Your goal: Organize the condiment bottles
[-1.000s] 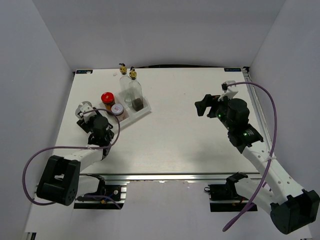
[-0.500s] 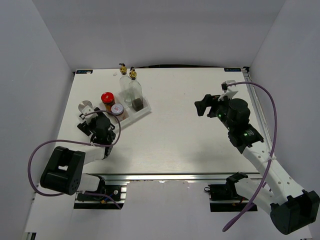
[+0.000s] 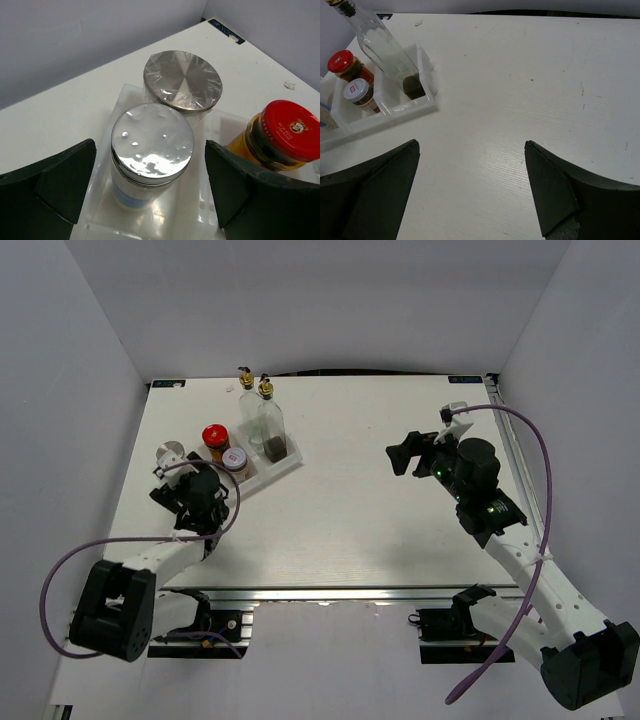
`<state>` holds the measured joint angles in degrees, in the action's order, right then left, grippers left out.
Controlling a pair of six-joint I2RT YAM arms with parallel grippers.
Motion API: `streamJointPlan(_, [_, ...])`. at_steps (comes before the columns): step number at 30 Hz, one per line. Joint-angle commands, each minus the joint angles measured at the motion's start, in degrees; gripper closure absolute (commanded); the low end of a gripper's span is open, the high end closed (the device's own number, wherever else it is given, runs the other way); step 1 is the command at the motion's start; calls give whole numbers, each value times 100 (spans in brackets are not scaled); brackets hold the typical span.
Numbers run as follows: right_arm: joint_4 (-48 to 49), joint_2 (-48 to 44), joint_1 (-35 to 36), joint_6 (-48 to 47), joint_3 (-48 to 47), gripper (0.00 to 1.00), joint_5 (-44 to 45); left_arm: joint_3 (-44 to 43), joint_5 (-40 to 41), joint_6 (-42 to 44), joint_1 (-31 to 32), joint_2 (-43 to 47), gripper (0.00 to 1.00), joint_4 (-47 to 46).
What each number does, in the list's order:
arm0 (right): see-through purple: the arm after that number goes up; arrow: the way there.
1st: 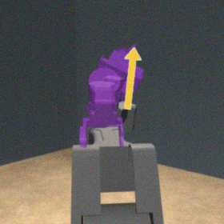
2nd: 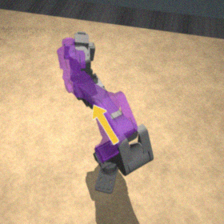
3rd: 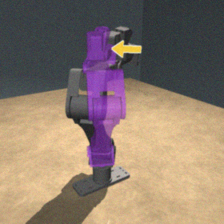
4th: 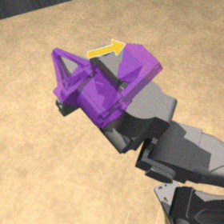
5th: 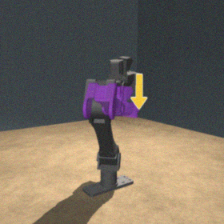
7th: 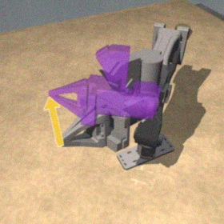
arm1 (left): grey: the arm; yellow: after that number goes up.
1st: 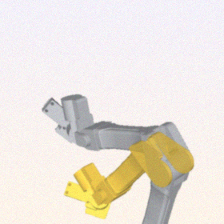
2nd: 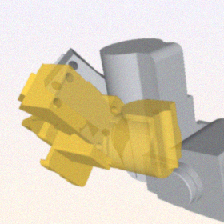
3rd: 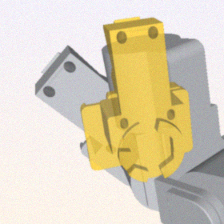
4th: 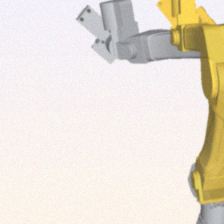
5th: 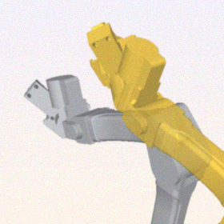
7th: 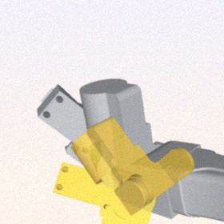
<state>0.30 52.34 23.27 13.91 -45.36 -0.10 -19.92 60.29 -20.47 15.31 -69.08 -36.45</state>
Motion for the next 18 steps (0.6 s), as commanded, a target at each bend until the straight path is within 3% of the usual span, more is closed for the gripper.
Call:
streamJointPlan(1, [94, -65, -15, -108, -157, 11, -218, -774, 34, -1070, 33, 701, 2, 2506])
streamJointPlan(5, [85, -110, -15, -47, -157, 10, -236, -2048, 203, -2196, 33, 1177, 2, 5380])
streamJointPlan(9, [-238, -66, -24, 181, -227, 11, -131, -3199, -858, -2636, 33, 1274, 2, 7567])
streamJointPlan(13, [-609, -57, -24, 446, -289, 11, 474, -3422, -1914, -2568, 33, 1431, 2, 7803])
streamJointPlan(18, [-742, -57, -24, 516, -219, 11, 1073, -3299, -1969, -2471, 33, 1897, 2, 7433])
